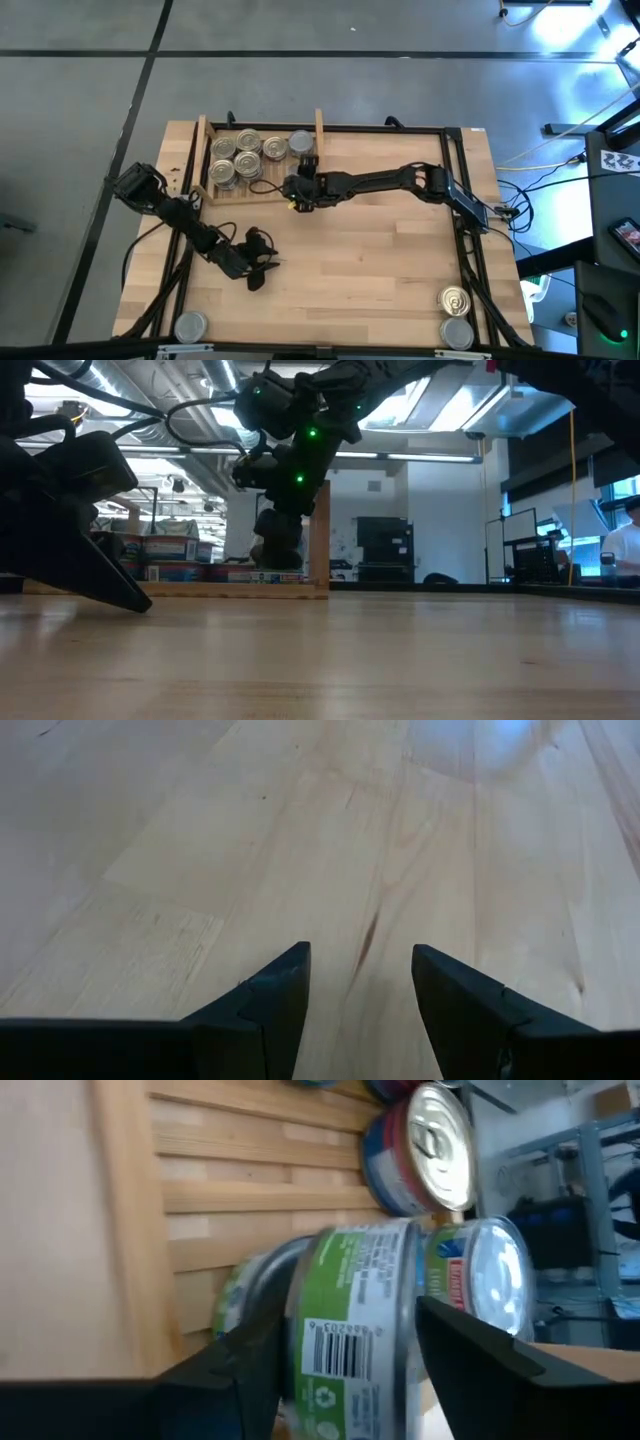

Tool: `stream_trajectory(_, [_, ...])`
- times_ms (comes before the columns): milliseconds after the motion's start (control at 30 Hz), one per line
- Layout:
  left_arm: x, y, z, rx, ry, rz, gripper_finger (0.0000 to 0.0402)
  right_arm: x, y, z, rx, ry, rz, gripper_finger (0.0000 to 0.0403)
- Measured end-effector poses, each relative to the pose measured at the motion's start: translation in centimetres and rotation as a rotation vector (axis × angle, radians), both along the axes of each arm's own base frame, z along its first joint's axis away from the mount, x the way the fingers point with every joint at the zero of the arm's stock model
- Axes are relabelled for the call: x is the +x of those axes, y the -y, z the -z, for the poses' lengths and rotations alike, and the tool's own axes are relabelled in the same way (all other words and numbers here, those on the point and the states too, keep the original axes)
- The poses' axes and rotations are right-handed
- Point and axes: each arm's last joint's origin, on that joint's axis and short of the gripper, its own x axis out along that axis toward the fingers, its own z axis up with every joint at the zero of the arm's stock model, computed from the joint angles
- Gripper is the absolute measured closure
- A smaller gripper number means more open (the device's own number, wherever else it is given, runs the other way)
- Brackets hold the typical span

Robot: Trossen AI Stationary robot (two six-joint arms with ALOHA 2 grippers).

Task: Stack canned seafood by type on shelf
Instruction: Stack the green tuna can on top of the other green tuna can on the shelf, then move the blue tuna can from the bottom right to the center

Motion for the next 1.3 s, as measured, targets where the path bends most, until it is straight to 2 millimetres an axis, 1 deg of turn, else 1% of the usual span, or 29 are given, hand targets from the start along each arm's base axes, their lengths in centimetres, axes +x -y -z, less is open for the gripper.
stream_trajectory(167, [0.0,0.0,0.0,0.0,0.0,0.0,0.0226,0.1,-0.2,0.1,0.063,0.003,-0.042,0.0184])
stream_trajectory(333, [0.0,0.0,0.0,0.0,0.0,-0.001,0.0226,-0.1,0.0,0.0,0.009,-0.004,0.002,0.0183])
stream_trajectory(433, [0.0,0.0,0.0,0.0,0.0,-0.001,0.0226,0.0,-0.1,0.0,0.008,-0.001,0.0,0.0183])
stream_trajectory(500, [0.0,0.0,0.0,0.0,0.0,-0.002,0.0226,0.2,-0.8,-0.5,0.008,0.01,-0.016,0.0183])
stream_trajectory(567, [0.0,0.0,0.0,0.0,0.001,-0.002,0.0226,0.6,-2.1,-1.5,-0.001,0.03,-0.049,0.0183])
stream_trajectory(600, [0.0,0.0,0.0,0.0,0.001,-0.002,0.0226,0.7,-3.0,-2.1,0.004,0.031,-0.071,0.0183])
stream_trajectory(700, [0.0,0.0,0.0,0.0,0.001,-0.002,0.0226,0.2,-6.6,-4.0,0.055,-0.008,-0.157,0.0183])
stream_trajectory(767, [0.0,0.0,0.0,-0.001,0.001,-0.002,0.0226,-0.9,-9.3,-5.4,0.084,-0.044,-0.212,0.0185])
stream_trajectory(867, [0.0,0.0,0.0,-0.002,0.003,-0.002,0.0226,-3.1,-12.7,-7.1,0.131,-0.094,-0.258,0.02])
stream_trajectory(967, [0.0,0.0,0.0,0.008,0.007,-0.004,0.0226,-5.5,-15.4,-8.0,0.213,-0.169,-0.263,0.0222])
stream_trajectory(1067, [0.0,0.0,-0.1,0.018,0.009,0.001,0.0226,-7.8,-17.0,-8.3,0.292,-0.238,-0.245,0.0244])
stream_trajectory(1133, [0.1,0.0,-0.1,0.016,0.015,0.002,0.0226,-9.5,-17.8,-7.9,0.359,-0.294,-0.24,0.0257])
stream_trajectory(1200, [0.1,0.0,-0.2,0.016,0.024,0.006,0.0226,-11.1,-18.4,-7.3,0.438,-0.326,-0.237,0.0268])
stream_trajectory(1300, [0.2,0.1,-0.2,0.012,0.035,0.005,0.0226,-13.9,-18.7,-6.7,0.512,-0.316,-0.189,0.0282])
